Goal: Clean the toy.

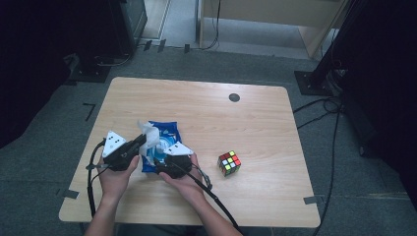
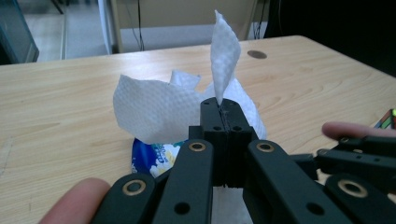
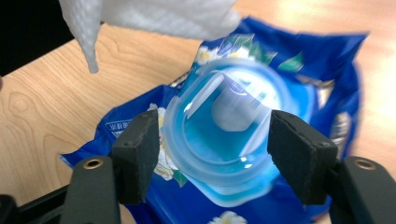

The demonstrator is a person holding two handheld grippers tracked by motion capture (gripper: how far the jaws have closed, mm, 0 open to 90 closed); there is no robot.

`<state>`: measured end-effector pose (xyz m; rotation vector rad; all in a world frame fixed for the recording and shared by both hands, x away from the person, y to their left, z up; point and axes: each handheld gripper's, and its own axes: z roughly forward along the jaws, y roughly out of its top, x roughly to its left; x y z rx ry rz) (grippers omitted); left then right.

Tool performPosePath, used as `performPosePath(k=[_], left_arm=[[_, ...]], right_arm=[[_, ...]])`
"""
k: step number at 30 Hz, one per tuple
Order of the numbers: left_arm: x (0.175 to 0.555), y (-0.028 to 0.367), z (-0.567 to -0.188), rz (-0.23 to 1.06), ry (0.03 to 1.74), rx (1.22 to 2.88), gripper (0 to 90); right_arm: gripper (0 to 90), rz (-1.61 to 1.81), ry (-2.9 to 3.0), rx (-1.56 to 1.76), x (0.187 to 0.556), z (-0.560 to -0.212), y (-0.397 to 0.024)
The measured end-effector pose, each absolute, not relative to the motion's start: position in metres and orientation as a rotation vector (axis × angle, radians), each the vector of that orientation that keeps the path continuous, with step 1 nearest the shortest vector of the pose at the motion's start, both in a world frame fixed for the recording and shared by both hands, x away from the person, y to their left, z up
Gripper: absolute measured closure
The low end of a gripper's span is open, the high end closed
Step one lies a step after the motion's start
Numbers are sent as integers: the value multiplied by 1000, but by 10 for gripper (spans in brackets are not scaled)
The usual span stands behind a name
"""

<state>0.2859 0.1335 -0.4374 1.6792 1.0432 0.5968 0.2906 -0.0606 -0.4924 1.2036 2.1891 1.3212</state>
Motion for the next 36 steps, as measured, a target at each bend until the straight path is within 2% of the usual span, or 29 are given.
performPosePath(k=[6, 7, 14, 19, 24, 29, 36], left_arm=[[281, 131, -434, 591, 1008, 1673, 900], [281, 129, -434, 584, 1004, 1670, 900], [280, 117, -441, 551, 982, 1702, 900], [279, 111, -445, 540, 972, 1722, 900], [280, 107, -449, 528, 973, 1727, 900], [278, 104, -451, 522, 969, 1725, 900], [279, 103, -454, 507, 969, 1709, 900]], right_arm=[[306, 1319, 2147, 1169, 284, -468, -96], [284, 1310, 2117, 1135, 280, -458, -112], [218, 1230, 1992, 1146, 260, -449, -166], [155, 1194, 1932, 1223, 246, -462, -209], [148, 1187, 1895, 1294, 240, -479, -239], [101, 1196, 1959, 1286, 242, -492, -243], [106, 1041, 2034, 1391, 254, -516, -240]])
